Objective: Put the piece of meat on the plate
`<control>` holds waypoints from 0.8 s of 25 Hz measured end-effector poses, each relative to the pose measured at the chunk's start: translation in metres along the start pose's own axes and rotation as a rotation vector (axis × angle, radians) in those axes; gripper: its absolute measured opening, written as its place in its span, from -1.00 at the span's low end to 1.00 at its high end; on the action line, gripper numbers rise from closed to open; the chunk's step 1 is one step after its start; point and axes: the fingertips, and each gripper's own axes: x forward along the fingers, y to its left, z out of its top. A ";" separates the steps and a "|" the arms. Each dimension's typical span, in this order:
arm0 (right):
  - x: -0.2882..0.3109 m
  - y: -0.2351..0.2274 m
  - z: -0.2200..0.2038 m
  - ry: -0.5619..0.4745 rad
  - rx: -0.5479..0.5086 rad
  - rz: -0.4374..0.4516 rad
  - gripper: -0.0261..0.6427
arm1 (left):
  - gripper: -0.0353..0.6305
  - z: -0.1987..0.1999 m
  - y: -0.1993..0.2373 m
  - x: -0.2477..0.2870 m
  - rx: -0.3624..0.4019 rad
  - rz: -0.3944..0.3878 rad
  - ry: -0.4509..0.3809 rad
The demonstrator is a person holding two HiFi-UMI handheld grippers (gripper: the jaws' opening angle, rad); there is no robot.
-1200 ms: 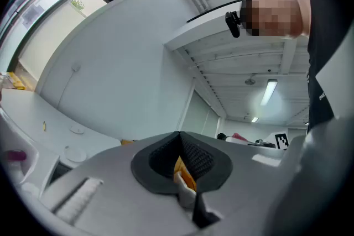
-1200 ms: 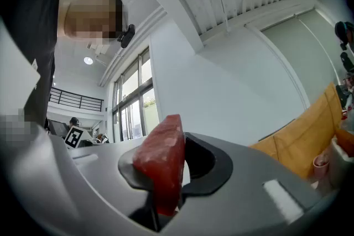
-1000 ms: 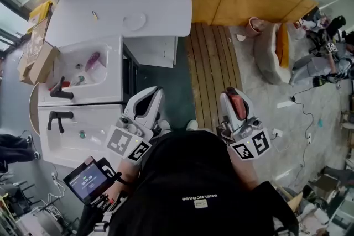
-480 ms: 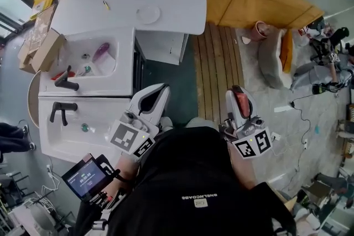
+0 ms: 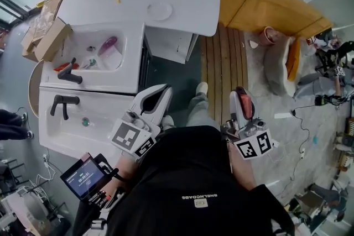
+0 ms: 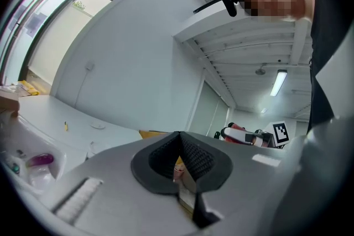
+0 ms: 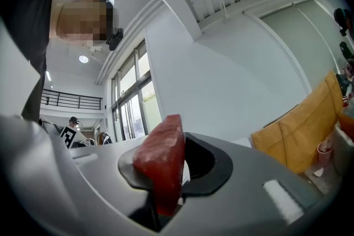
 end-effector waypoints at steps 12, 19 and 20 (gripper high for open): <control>0.066 -0.062 -0.020 0.083 0.042 0.070 -0.68 | -0.83 -0.006 0.041 0.057 -0.034 0.104 0.010; 0.110 -0.101 -0.018 0.114 0.054 0.119 -0.68 | -0.83 -0.003 0.067 0.097 -0.050 0.158 -0.002; 0.115 -0.104 -0.016 0.116 0.055 0.126 -0.68 | -0.83 0.000 0.069 0.100 -0.051 0.166 -0.007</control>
